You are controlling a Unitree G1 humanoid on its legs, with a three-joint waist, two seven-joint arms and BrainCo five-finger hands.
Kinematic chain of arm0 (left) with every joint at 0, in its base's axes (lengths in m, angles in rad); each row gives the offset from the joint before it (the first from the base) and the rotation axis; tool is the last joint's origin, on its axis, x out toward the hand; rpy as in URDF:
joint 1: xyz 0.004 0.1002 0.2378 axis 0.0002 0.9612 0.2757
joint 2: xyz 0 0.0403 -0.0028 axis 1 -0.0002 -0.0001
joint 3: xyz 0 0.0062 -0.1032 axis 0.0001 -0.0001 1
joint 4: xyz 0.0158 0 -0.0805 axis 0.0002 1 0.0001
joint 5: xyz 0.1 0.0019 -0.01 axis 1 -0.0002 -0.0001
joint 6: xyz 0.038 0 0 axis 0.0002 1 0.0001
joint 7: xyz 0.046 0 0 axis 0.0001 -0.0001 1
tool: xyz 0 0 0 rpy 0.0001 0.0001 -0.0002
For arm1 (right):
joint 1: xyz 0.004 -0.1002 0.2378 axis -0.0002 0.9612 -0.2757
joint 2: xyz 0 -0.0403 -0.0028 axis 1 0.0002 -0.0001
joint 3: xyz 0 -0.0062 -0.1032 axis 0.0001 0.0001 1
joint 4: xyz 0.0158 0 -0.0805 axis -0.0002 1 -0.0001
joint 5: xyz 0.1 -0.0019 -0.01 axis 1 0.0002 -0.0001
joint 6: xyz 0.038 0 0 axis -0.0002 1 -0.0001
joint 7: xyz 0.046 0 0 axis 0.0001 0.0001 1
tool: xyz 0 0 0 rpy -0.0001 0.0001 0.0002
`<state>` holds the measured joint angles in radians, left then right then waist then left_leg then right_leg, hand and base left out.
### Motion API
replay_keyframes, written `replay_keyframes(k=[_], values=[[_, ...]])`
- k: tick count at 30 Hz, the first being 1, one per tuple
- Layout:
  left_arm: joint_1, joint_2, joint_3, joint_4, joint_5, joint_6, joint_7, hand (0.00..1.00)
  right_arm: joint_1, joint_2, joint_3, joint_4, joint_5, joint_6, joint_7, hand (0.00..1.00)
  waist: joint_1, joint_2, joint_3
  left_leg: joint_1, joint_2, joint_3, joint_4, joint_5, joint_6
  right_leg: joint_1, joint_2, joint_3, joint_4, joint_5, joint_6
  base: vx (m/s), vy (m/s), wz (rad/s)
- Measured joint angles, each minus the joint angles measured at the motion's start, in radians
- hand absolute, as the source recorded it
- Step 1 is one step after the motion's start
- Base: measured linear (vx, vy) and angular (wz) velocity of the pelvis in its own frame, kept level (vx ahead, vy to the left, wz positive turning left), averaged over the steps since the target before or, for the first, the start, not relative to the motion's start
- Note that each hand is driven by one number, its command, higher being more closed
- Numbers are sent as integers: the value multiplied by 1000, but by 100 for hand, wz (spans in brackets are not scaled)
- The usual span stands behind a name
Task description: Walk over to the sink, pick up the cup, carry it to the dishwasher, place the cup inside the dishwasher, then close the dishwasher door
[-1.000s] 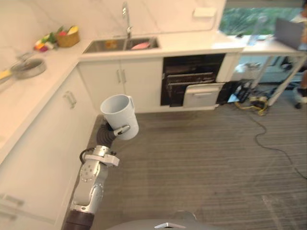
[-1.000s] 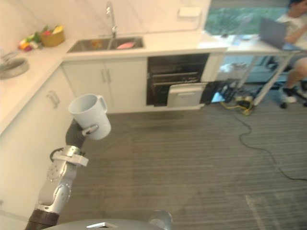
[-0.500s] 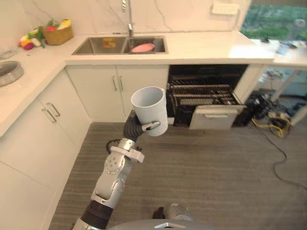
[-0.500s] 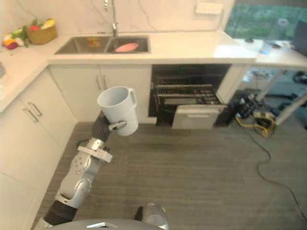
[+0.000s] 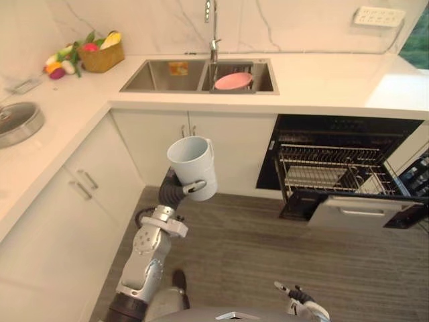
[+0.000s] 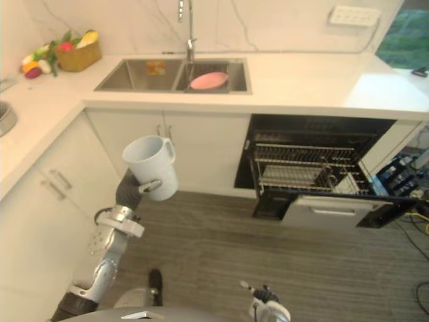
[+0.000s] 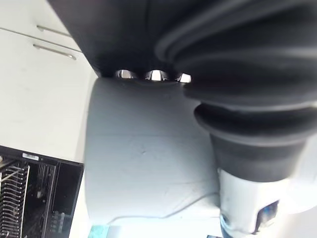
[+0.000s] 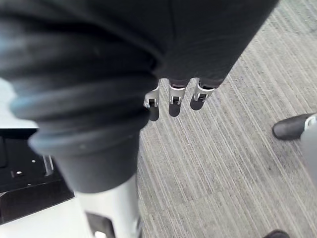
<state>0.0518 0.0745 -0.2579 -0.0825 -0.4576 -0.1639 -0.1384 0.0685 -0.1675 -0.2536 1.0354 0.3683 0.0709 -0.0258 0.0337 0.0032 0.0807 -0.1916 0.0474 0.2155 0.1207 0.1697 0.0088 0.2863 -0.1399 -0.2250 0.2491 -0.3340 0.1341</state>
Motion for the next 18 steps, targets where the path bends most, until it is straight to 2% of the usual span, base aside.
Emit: replay_keyframes(k=[1, 3, 4, 5, 6, 7, 8, 9, 10, 11, 12, 15, 17, 18], values=[[-6, 1, -1, -2, -38, -4, -49, 100, 7, 1, -47, 23, 3, 31, 2, 0, -5, -19, -6, 3, -45, 12, -4, -24, 21, -29, -50, 21, 55, 20, 27, 402, 497, 21], [-27, 4, -18, -2, -63, -5, -93, 100, 33, 13, -142, 58, 41, 76, 2, 0, -12, -26, -3, 29, -98, 16, -9, -58, 49, -83, -108, 39, 210, 79, 20, 336, 459, 27], [-38, 9, -30, -1, -72, -5, -110, 100, 67, 32, -206, 73, 82, 98, 1, 0, -14, -27, -2, 83, -125, 10, -25, -83, 63, -130, -146, 43, 362, 162, -15, 228, 316, 17], [-41, 12, -33, -1, -73, -6, -115, 100, 84, 42, -231, 79, 102, 105, 2, 0, -18, -25, -1, 118, -133, 8, -37, -95, 69, -154, -166, 43, 444, 219, -52, 229, 329, 9], [-50, 19, -33, -1, -76, -9, -115, 100, 114, 66, -255, 83, 145, 113, 2, 0, -30, -20, 2, 180, -144, 6, -51, -122, 76, -213, -213, 23, 621, 250, -127, 124, 219, -5], [-57, 25, -29, -1, -74, -15, -106, 100, 137, 92, -282, 83, 170, 110, 3, 0, -44, -11, 7, 236, -148, 5, -69, -146, 73, -275, -234, -1, 756, 221, -157, 61, 159, -11], [-59, 26, -27, -1, -71, -19, -94, 100, 146, 100, -291, 81, 175, 106, 8, 0, -52, -4, 10, 260, -147, 5, -74, -163, 70, -307, -232, -7, 793, 200, -155, -81, 61, -19], [-68, 28, -28, 2, -64, -40, -60, 100, 158, 116, -306, 81, 174, 101, 25, 0, -71, 2, 13, 289, -143, 5, -78, -201, 62, -377, -193, -11, 807, 146, -138, -121, 3, -14], [-74, 29, -30, 6, -58, -51, -44, 100, 167, 126, -309, 81, 174, 99, 30, 0, -78, 2, 15, 303, -143, 5, -79, -213, 57, -402, -175, -17, 791, 124, -130, -172, -62, -11], [-80, 28, -29, 8, -34, -71, -2, 100, 186, 147, -321, 80, 179, 97, 37, 0, -94, 1, 16, 336, -142, 6, -90, -229, 53, -440, -137, -42, 731, 86, -118, -252, -178, -27], [-87, 26, -19, 7, 3, -106, 60, 100, 199, 162, -336, 77, 183, 80, 39, 0, -94, -3, 20, 381, -136, 32, -105, -251, 38, -484, -90, -98, 629, 60, -119, -335, -225, -42], [-109, 25, 9, -10, 53, -147, 132, 100, 204, 168, -322, 76, 185, 72, 38, 0, -98, -4, 19, 410, -117, 63, -104, -289, 22, -518, -26, -183, 417, 80, -120, -68, -114, -39], [-146, 20, 15, -65, 126, -202, 212, 100, 222, 175, -296, 80, 195, 63, 38, 0, -104, -7, 18, 437, -103, 69, -99, -330, -2, -534, 7, -226, 200, 167, -135, 259, 6, -13], [-153, 19, 13, -81, 142, -217, 232, 100, 228, 180, -294, 81, 196, 63, 38, 0, -105, -10, 16, 445, -102, 68, -94, -344, -9, -531, 8, -227, 166, 191, -147, 205, -5, 0]])
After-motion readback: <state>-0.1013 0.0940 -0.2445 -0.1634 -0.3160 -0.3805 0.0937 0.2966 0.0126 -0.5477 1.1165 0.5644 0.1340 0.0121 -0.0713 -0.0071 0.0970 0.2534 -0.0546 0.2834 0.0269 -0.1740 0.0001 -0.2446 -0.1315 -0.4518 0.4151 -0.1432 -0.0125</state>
